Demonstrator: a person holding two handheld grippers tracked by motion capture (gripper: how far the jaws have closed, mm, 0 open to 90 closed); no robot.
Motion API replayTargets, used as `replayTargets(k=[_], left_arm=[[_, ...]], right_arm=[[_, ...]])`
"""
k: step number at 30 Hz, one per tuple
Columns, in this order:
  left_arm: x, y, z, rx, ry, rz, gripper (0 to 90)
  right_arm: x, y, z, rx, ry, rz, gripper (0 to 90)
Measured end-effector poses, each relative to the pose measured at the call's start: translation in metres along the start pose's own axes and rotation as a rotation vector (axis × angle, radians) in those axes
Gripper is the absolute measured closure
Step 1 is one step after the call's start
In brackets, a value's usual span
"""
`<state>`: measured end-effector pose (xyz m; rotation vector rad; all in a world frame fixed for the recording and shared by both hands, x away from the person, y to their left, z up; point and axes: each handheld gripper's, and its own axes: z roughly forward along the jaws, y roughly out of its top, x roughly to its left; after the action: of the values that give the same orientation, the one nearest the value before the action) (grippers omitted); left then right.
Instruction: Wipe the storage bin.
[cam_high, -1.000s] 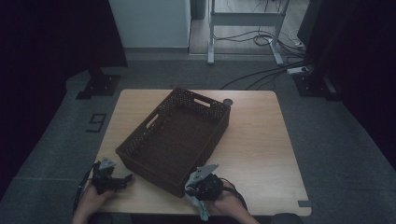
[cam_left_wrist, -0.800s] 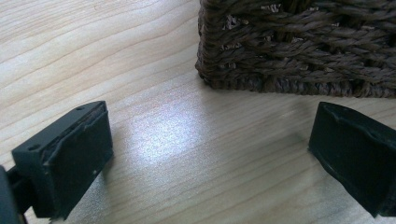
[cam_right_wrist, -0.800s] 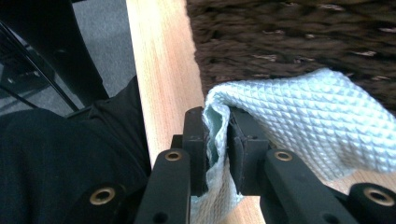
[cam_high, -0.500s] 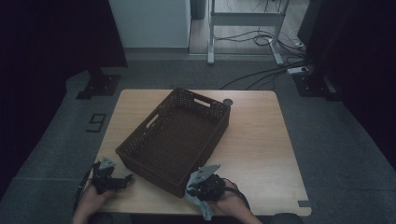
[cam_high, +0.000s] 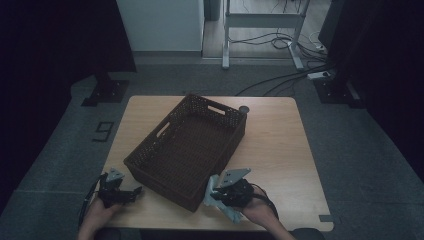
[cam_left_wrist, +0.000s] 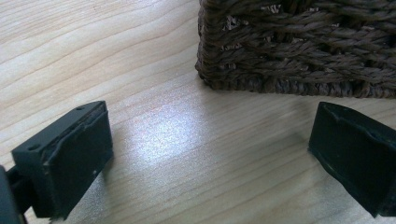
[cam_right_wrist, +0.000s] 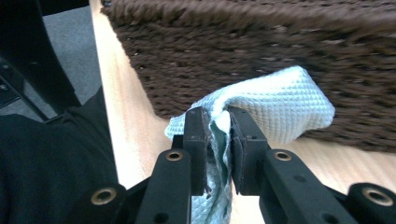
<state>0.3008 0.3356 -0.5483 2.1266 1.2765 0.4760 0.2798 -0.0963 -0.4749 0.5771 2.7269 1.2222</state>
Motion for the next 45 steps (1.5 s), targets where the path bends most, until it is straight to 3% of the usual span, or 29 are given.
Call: replayTargets(k=[24,45], left_arm=[[0.0,0.0,0.0,-0.002,0.001,-0.002,0.0],[0.0,0.0,0.0,-0.002,0.001,-0.002,0.0]], right_arm=[[-0.04,0.006,-0.053,-0.04,-0.139,0.046,78.2],[-0.081,-0.023,-0.116,-0.059,-0.315,0.149,78.7]])
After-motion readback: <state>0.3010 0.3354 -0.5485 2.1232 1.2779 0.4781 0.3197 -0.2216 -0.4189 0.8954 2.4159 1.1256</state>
